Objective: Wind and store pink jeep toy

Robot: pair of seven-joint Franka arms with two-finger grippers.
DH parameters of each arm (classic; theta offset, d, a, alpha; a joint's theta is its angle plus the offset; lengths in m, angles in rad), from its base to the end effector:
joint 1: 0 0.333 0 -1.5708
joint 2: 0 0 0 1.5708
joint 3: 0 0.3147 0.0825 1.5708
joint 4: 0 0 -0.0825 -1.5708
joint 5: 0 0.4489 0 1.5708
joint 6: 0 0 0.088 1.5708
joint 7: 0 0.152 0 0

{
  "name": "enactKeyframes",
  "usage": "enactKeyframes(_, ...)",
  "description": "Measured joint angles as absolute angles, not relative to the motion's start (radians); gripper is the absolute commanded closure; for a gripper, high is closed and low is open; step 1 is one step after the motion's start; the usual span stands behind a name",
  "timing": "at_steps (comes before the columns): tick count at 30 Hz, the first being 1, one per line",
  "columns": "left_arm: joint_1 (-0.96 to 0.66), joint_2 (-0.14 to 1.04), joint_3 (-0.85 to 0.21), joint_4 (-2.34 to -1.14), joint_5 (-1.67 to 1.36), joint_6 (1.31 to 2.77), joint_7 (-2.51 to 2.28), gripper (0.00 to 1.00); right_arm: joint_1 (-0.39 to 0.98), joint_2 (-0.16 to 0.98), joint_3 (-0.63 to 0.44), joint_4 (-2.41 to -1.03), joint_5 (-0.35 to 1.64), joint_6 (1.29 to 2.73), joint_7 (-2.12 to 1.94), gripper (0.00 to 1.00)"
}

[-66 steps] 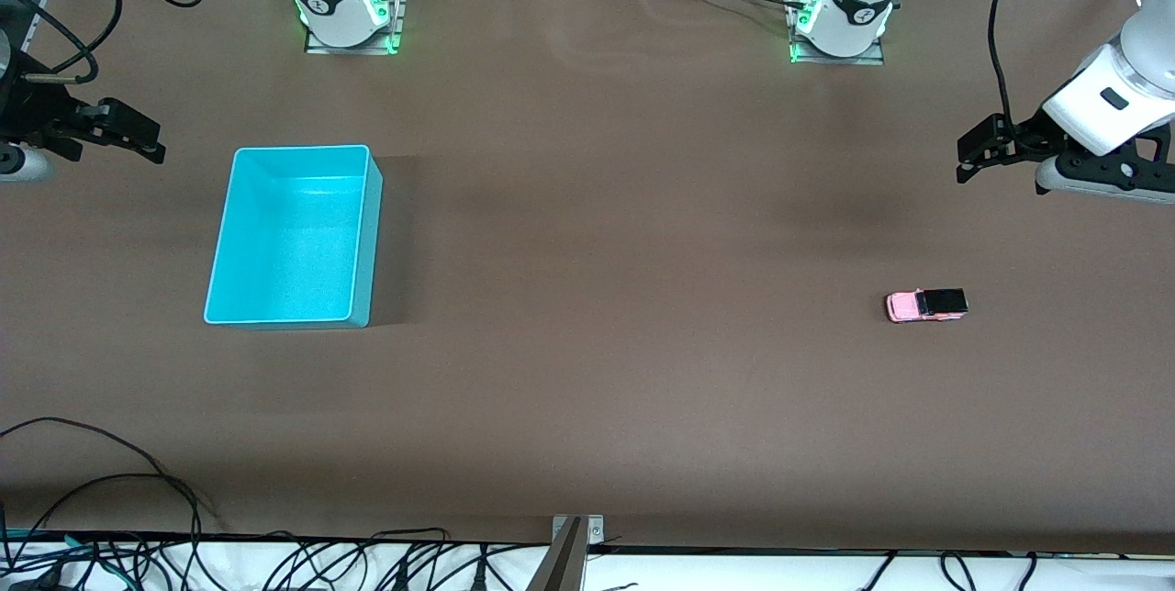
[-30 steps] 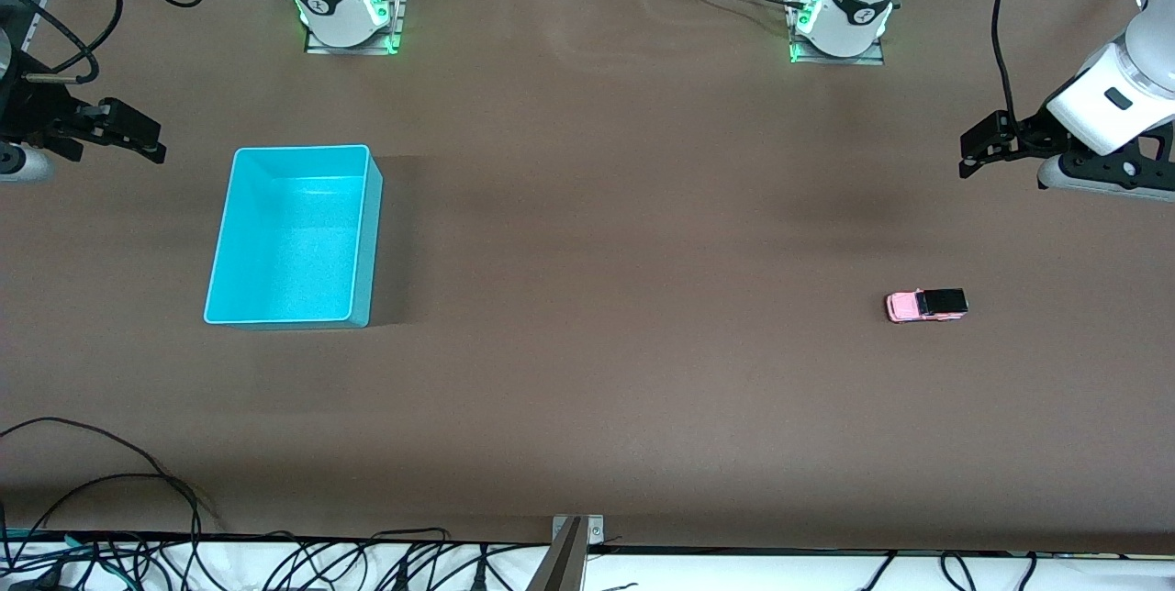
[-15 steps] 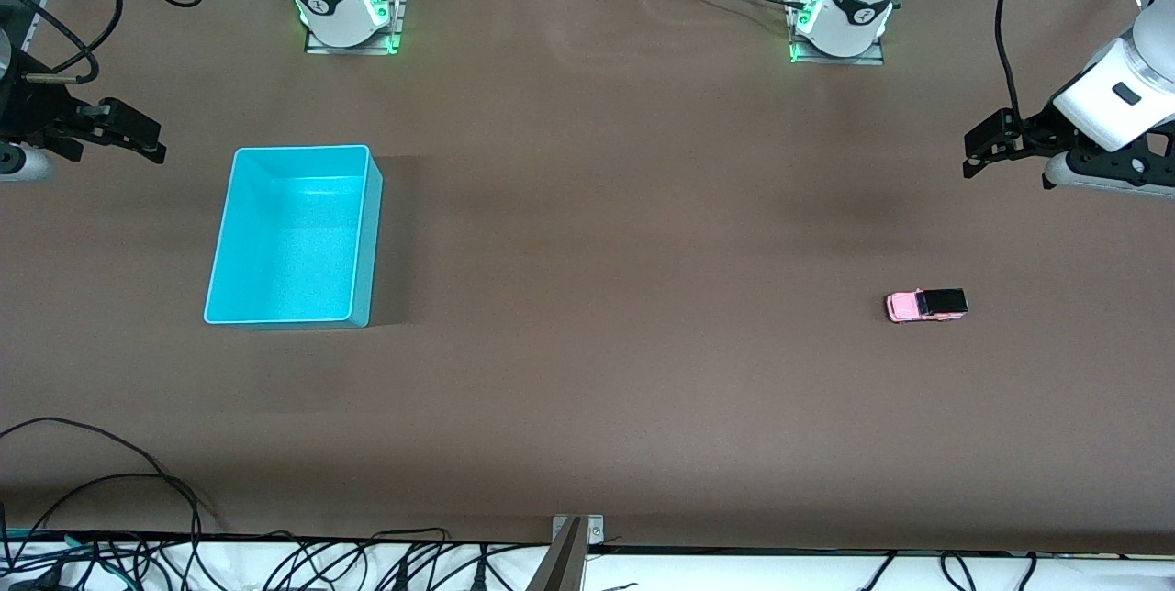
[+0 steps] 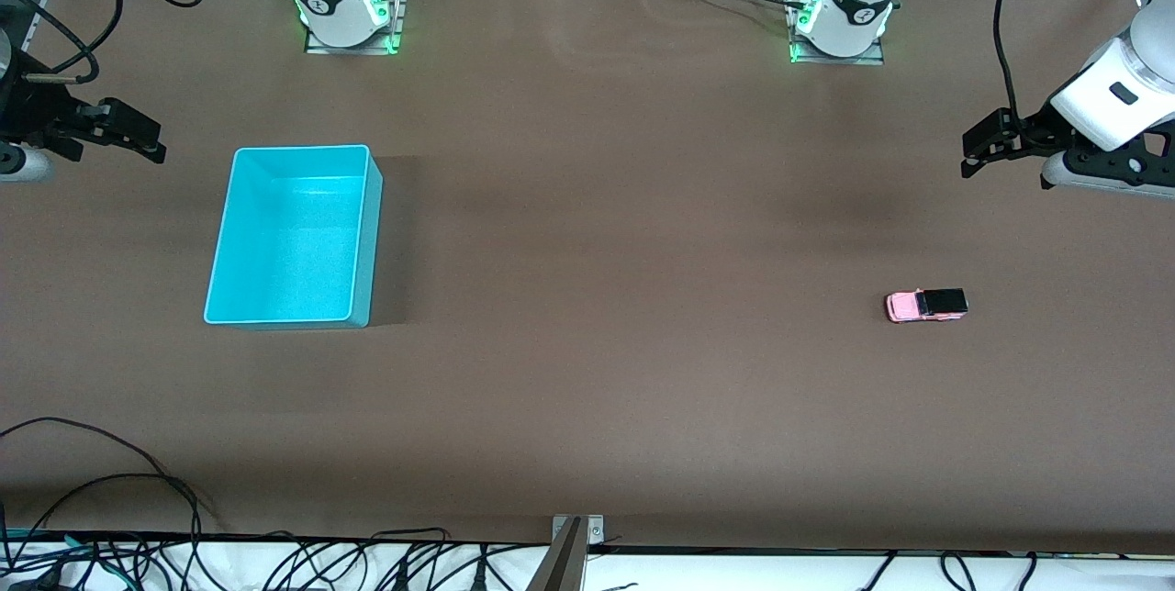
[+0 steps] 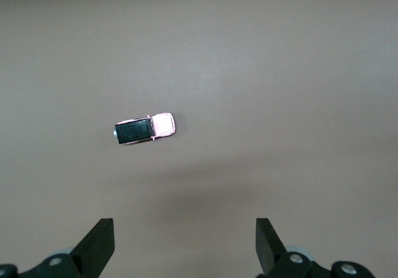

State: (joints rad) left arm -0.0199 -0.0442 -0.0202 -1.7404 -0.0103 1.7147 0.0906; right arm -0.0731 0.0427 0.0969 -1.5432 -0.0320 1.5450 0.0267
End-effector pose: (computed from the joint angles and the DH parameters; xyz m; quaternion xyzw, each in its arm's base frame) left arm 0.6144 -0.0262 0.5264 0.9979 -0.0646 0.0094 0.0044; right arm 0.6276 0.0090 0.5643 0.9997 -0.0015 -0.0200 0.0144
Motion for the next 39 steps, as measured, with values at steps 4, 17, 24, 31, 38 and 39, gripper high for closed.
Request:
enactKeyframes(4,-0.020,-0.044,-0.019,-1.740,-0.010,1.713,0.091,0.00,-0.073,0.043,0.097,-1.543,-0.032,1.545,0.027,0.00)
enactKeyframes(17,-0.020,-0.044,-0.019,-1.740,-0.010,1.679,0.091,0.00,-0.073,0.043,0.097,-1.543,-0.032,1.545,0.027,0.00)
enactKeyframes(24,-0.020,-0.044,-0.017,-1.740,-0.010,1.676,0.091,0.00,-0.073,0.043,0.097,-1.543,-0.032,1.545,0.027,0.00)
enactKeyframes(31,-0.020,-0.041,-0.017,-1.740,-0.010,1.651,0.092,0.00,-0.073,0.043,0.097,-1.543,-0.032,1.545,0.027,0.00)
enactKeyframes(38,-0.021,-0.035,-0.019,-1.740,-0.010,1.633,0.135,0.00,-0.073,0.043,0.097,-1.543,-0.032,1.545,0.027,0.00)
enactKeyframes(39,-0.022,-0.034,-0.020,-1.740,-0.010,1.632,0.158,0.00,-0.073,0.043,0.097,-1.543,-0.032,1.545,0.027,0.00)
